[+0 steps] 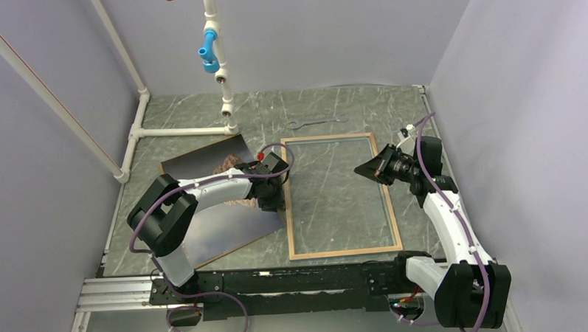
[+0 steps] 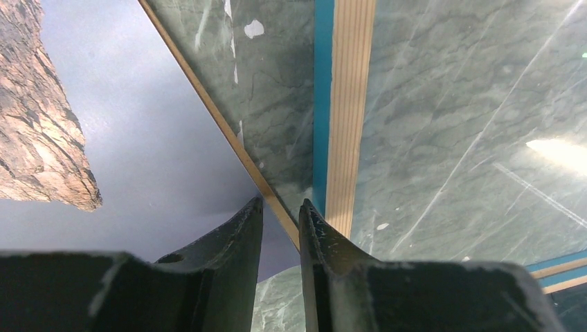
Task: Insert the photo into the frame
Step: Place the photo frame item in the photo frame.
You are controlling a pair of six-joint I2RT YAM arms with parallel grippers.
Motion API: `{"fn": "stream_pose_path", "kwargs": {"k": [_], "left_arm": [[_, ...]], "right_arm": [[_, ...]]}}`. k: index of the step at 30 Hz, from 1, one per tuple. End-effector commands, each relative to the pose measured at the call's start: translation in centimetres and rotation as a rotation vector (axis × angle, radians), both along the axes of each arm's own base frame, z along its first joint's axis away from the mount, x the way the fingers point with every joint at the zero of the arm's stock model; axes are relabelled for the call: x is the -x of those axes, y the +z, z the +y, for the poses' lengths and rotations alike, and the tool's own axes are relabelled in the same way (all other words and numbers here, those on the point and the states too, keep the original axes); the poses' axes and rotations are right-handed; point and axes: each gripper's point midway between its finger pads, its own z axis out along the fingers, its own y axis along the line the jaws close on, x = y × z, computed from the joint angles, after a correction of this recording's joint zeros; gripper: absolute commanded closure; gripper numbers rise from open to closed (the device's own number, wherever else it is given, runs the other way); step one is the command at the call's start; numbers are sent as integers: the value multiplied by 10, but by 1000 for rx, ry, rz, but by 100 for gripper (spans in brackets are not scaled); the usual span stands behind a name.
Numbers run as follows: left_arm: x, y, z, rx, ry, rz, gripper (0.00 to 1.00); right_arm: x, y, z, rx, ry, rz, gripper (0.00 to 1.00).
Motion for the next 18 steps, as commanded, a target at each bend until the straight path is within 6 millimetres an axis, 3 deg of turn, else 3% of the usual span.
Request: {"fn": "stream_pose_path", "kwargs": {"k": [1, 18], "left_arm": [[-2, -2, 1, -28, -19, -6, 69], [0, -6, -1, -43, -31, 8, 69]], "right_arm": [[2, 6, -2, 34, -3, -36, 100], [5, -14, -2, 52, 20, -17, 100]]}}
